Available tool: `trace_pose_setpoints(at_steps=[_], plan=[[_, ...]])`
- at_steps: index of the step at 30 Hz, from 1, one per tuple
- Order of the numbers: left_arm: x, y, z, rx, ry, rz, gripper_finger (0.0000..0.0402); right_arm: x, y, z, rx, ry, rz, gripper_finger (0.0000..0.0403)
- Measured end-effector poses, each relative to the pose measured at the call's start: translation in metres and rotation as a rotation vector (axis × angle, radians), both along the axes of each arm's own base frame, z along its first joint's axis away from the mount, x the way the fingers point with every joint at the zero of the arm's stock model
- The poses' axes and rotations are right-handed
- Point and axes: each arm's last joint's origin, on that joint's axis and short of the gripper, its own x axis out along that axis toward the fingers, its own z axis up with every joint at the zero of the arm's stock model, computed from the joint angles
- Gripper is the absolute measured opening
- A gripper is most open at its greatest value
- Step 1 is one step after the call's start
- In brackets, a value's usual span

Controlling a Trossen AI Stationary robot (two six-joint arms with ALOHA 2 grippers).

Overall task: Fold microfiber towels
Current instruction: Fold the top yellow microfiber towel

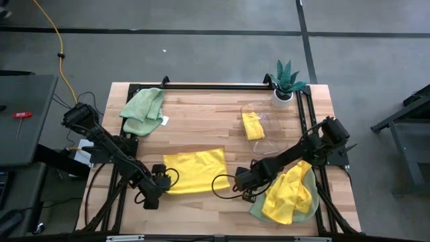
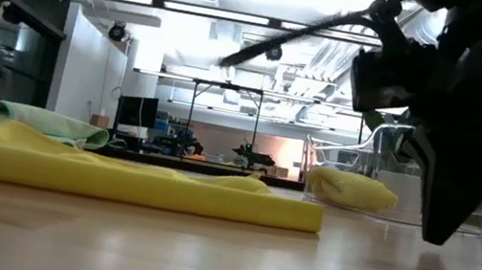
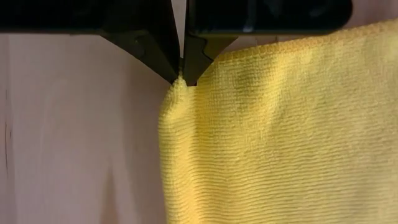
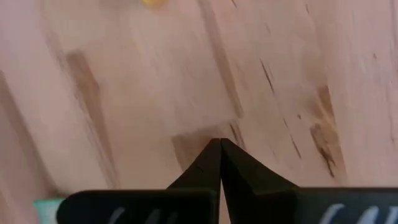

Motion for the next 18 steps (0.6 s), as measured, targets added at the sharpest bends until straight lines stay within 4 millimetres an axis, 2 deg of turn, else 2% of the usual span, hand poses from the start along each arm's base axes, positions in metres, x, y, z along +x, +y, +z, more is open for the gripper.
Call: trace_pose_setpoints(at_steps=[6, 18], plan=[[0.000, 0.000, 0.000, -0.013, -0.003, 0.042, 0.0003, 0.010, 0.004, 0.003, 0.038, -0.106, 0.017, 0.0000], [0.001, 0.000, 0.000, -0.009, -0.005, 0.035, 0.0003, 0.025, 0.011, 0.013, 0.034, -0.322, 0.223, 0.0000]])
